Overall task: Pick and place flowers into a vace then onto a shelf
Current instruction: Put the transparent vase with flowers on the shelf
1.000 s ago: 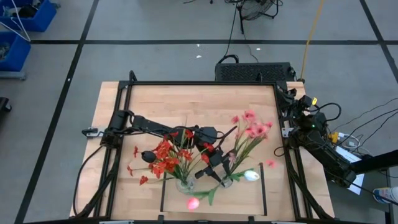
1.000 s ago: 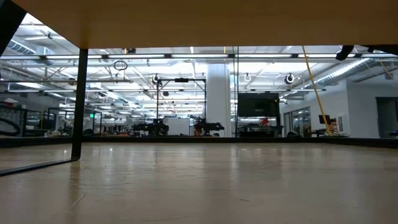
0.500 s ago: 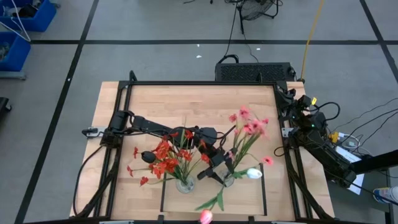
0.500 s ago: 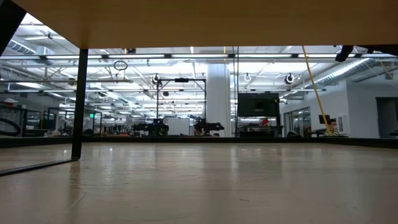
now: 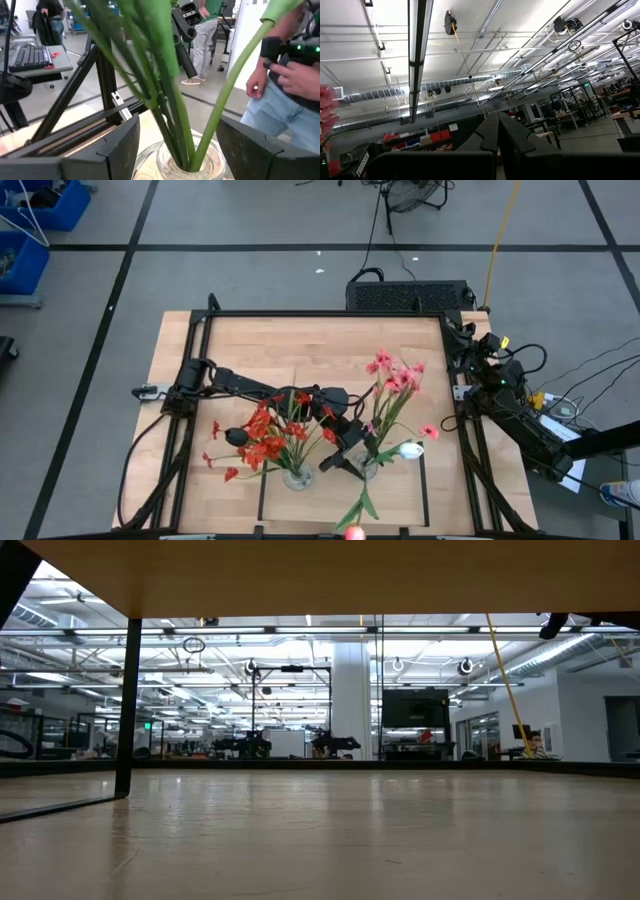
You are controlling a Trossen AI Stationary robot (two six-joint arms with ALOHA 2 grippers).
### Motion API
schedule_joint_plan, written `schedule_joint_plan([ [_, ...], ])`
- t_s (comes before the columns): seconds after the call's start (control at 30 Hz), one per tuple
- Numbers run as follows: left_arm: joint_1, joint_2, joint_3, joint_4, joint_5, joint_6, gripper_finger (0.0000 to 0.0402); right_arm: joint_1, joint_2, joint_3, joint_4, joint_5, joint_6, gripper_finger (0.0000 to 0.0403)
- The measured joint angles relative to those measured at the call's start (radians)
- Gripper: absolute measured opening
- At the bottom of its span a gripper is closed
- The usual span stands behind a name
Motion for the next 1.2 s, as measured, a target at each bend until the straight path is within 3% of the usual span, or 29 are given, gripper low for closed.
schedule_joint_plan([
  [0.27,0.002,0.001,0.000,0.017,-0.095,-0.185,0.0264,0.000,0.000,0.000,0.000,0.000,0.000,0.0000],
  [0.7,-0.002,0.001,-0.001,0.062,-0.112,-0.178,0.0264,0.000,0.000,0.000,0.000,0.000,0.000,0.0000],
  [0.9,-0.012,0.001,-0.001,0.072,-0.071,-0.138,0.0268,0.000,0.000,0.000,0.000,0.000,0.000,0.0000],
  [1.03,-0.023,0.001,-0.001,0.068,-0.068,-0.161,0.0297,0.000,0.000,0.000,-0.001,0.000,0.000,0.0000],
  [1.2,-0.027,0.001,-0.001,0.065,-0.069,-0.157,0.0376,0.000,0.000,0.000,-0.004,0.000,0.000,0.0000],
])
